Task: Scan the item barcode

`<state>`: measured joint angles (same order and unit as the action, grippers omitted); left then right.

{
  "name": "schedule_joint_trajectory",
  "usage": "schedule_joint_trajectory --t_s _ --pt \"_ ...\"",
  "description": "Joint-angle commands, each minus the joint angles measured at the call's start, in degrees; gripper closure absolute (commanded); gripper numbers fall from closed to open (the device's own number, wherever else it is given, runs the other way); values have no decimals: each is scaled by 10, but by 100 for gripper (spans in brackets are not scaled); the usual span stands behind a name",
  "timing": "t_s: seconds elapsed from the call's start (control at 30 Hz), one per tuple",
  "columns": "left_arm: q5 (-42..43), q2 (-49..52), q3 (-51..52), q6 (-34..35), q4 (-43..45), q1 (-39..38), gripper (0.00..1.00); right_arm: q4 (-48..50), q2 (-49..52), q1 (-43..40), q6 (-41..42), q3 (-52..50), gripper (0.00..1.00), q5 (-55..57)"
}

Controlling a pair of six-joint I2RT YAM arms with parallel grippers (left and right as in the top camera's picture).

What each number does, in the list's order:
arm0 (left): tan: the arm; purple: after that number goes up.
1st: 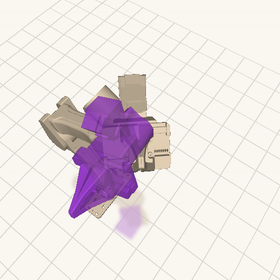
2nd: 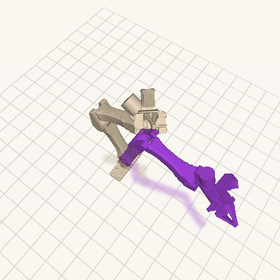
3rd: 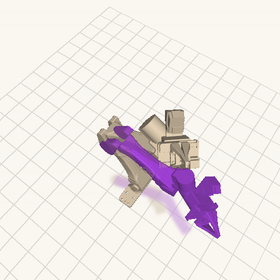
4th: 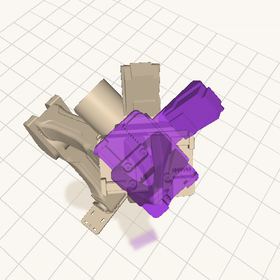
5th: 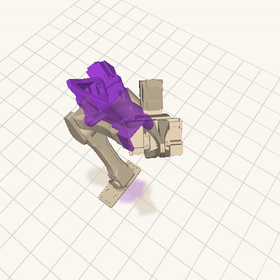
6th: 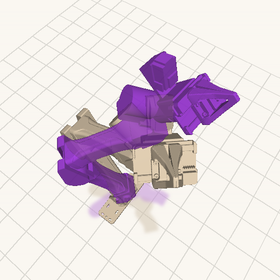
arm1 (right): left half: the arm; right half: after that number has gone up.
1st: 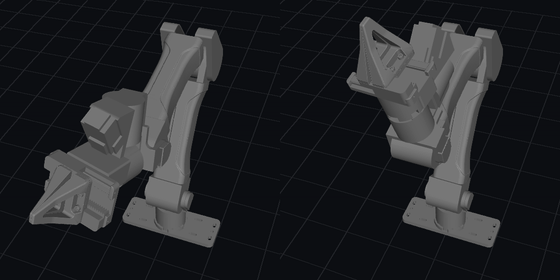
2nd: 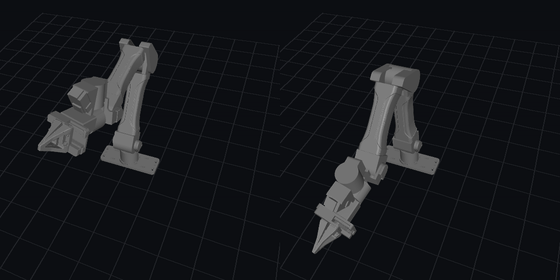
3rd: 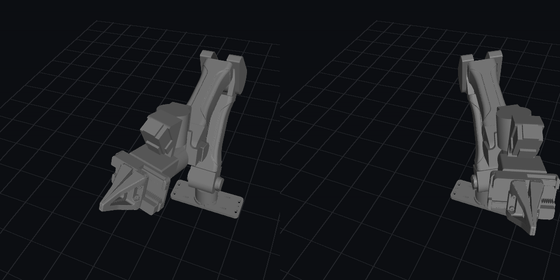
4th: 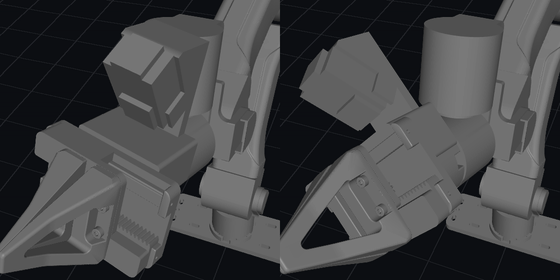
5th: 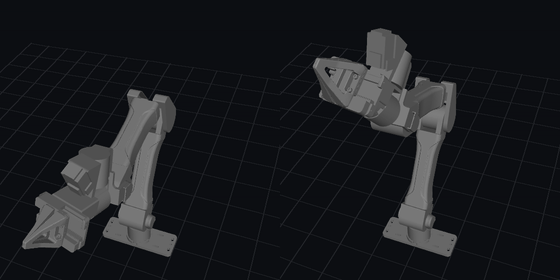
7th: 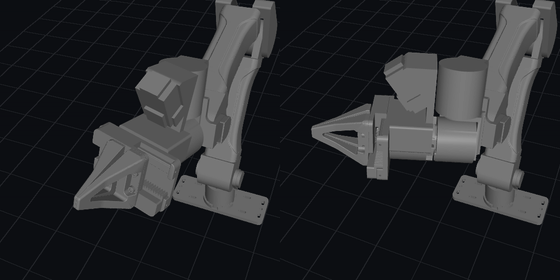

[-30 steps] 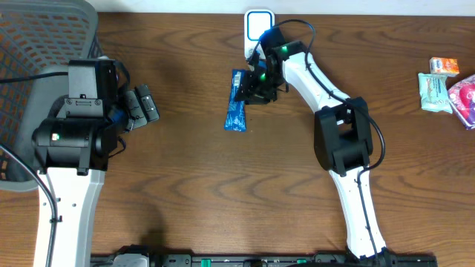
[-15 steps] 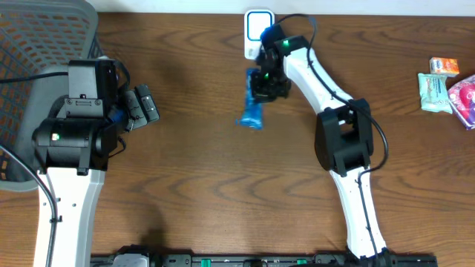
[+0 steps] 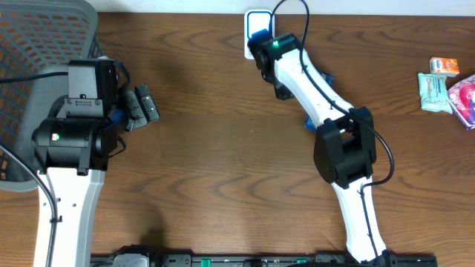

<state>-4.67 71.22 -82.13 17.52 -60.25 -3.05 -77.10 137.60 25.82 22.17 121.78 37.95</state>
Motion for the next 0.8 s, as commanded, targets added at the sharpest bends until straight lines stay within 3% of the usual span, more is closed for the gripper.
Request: schedule_joint_trajectory --t_s 0.0,0.1,0.17,0.2,0.27,0.3,0.77 --pt "-5 2 -6 -8 -2 2 2 9 -5 -3 18 -40 99 31" --pt "-5 2 -6 -8 -2 2 2 10 -7 -9 20 -37 98 -38" --pt "-5 2 -6 -8 -2 2 2 10 -10 -14 20 -31 89 -69" --pt "-5 2 -6 -8 -2 2 2 10 -11 -16 15 -29 78 -82" --pt "-5 2 -6 -8 -2 2 2 10 -11 -19 -9 -28 25 -102" --pt "-5 2 -6 -8 -2 2 2 8 -11 -19 -20 -29 22 -110" --pt "-5 2 -6 -8 -2 2 2 104 -8 -43 -25 -135 25 -33"
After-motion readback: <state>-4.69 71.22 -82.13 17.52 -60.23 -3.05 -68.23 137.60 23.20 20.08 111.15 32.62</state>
